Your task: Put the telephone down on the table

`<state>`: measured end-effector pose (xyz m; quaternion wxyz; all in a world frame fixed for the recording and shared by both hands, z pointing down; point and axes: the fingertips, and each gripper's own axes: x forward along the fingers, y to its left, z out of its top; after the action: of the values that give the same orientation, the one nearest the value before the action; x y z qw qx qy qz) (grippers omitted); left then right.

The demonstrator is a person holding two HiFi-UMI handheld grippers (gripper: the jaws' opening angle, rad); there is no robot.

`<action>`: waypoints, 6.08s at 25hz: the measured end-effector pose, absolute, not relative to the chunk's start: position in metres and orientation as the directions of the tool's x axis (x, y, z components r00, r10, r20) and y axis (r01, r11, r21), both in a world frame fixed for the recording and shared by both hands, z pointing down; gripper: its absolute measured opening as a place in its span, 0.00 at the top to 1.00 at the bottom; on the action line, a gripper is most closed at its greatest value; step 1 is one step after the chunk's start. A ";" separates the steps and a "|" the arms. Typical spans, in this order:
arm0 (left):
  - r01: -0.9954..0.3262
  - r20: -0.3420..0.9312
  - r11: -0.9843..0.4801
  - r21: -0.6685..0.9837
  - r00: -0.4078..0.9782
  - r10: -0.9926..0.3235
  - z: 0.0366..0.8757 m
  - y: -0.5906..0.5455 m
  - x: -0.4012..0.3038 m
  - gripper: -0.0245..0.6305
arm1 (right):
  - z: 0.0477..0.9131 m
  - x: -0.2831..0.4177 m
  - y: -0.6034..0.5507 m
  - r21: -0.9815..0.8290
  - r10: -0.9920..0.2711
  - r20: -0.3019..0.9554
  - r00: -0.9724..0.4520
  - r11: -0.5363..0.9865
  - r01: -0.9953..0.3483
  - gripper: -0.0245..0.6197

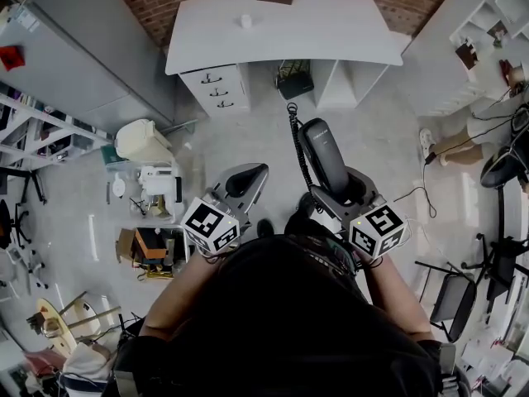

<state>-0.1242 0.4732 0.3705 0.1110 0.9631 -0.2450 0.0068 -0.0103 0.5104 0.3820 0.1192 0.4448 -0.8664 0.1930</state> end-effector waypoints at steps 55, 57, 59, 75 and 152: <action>-0.531 0.102 -0.803 0.271 0.845 -0.525 0.390 0.242 0.007 0.95 | 0.380 0.134 0.276 -0.285 -0.703 0.323 -0.633 0.566 -0.774 0.53; -0.525 0.102 -0.807 0.271 0.849 -0.519 0.393 0.226 -0.001 0.95 | 0.379 0.126 0.260 -0.281 -0.709 0.321 -0.628 0.562 -0.778 0.53; -0.522 0.095 -0.808 0.272 0.850 -0.517 0.392 0.208 -0.011 0.95 | 0.377 0.118 0.243 -0.276 -0.716 0.318 -0.621 0.557 -0.783 0.53; -0.479 0.046 -0.845 0.236 0.874 -0.483 0.370 0.109 -0.100 0.95 | 0.357 0.035 0.144 -0.246 -0.760 0.296 -0.578 0.524 -0.815 0.53; -0.593 0.161 -0.758 0.272 0.804 -0.572 0.407 -0.176 0.058 0.95 | 0.377 0.178 -0.185 -0.305 -0.624 0.311 -0.717 0.649 -0.697 0.53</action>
<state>0.0575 -0.1759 0.4071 0.1564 0.9368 -0.3110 0.0340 0.1783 -0.1850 0.3768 0.0892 0.3655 -0.9036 0.2047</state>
